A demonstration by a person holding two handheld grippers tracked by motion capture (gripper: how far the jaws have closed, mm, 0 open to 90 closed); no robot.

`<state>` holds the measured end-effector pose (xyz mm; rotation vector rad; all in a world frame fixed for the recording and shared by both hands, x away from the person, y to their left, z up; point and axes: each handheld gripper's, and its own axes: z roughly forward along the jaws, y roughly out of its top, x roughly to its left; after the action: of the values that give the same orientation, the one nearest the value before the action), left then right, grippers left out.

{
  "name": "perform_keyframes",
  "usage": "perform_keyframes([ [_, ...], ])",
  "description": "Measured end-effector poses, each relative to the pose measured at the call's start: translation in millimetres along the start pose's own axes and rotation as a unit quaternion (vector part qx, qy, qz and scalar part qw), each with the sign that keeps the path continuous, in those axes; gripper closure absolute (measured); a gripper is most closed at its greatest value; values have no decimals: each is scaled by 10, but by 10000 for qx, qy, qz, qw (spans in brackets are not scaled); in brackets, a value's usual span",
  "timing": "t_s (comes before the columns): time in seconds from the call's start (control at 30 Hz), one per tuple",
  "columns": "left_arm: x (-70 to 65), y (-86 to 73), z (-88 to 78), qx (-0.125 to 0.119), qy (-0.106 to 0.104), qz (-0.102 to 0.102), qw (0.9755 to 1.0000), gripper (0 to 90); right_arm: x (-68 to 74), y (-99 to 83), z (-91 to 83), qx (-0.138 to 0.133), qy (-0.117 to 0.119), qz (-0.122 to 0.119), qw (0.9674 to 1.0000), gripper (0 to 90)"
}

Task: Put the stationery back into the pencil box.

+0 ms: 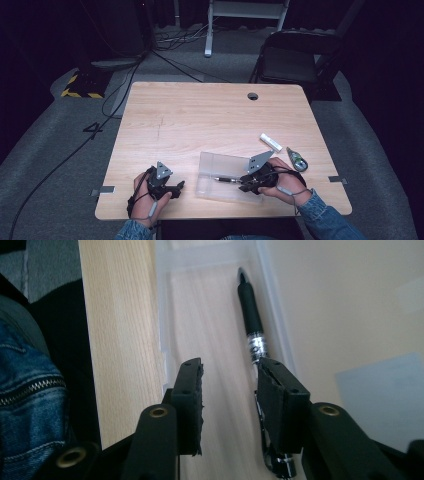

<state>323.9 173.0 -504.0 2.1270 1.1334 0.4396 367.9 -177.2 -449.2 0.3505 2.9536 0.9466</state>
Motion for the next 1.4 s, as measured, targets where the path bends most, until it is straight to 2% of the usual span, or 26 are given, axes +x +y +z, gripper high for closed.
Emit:
perform_keyframes([
  [0.03,7,3,-2,7,20,51,10000,220,-4,2,-29,-52,-28,40,10000,614],
  [0.07,2,2,0,10,11,6,10000,220,-7,3,-58,-110,-45,96,9999,606],
  [0.17,11,6,2,9,-6,44,10000,220,-20,2,-125,-224,-121,169,9995,585],
  [0.3,8,7,8,2,-11,-35,10000,220,-49,-14,-234,-401,-244,359,9983,552],
  [0.43,12,10,13,-10,-10,-35,10000,220,-100,-49,-351,-555,-389,554,9962,524],
  [0.53,17,14,15,-12,4,-21,10000,220,-163,-100,-462,-676,-566,803,9929,502],
  [0.67,18,16,17,-13,9,-20,10000,220,-248,-184,-597,-763,-810,1205,9865,464],
  [0.73,19,16,17,-8,12,-22,10000,220,-290,-227,-652,-677,-954,1359,9838,455],
  [0.83,18,16,17,-8,11,-24,10000,220,-358,-299,-726,-583,-1240,1525,9788,449],
  [0.97,17,16,19,-18,15,-25,10000,220,-457,-402,-803,-577,-1415,1803,9717,446],
  [1.07,17,16,18,-17,17,-24,10000,220,-527,-474,-824,-568,-1544,1914,9676,442],
  [1.1,17,16,19,-18,16,-24,10000,220,-556,-503,-828,-571,-1600,1979,9654,442],
  [1.13,17,16,19,-18,16,-24,10000,220,-556,-503,-828,-571,-1600,1979,9654,442],
  [1.17,17,15,19,-17,13,-27,10000,220,-630,-584,-837,-434,-1798,2105,9599,444],
  [1.2,17,15,19,-18,12,-28,10000,220,-657,-615,-841,-417,-1860,2168,9574,444],
  [1.23,17,15,19,-18,12,-28,10000,220,-657,-615,-841,-417,-1860,2168,9574,444],
  [1.33,17,16,18,-8,9,-26,10000,220,-742,-711,-857,-389,-2023,2372,9494,439],
  [1.4,17,16,19,-17,17,-25,10000,220,-780,-754,-848,-384,-2048,2483,9460,431],
])
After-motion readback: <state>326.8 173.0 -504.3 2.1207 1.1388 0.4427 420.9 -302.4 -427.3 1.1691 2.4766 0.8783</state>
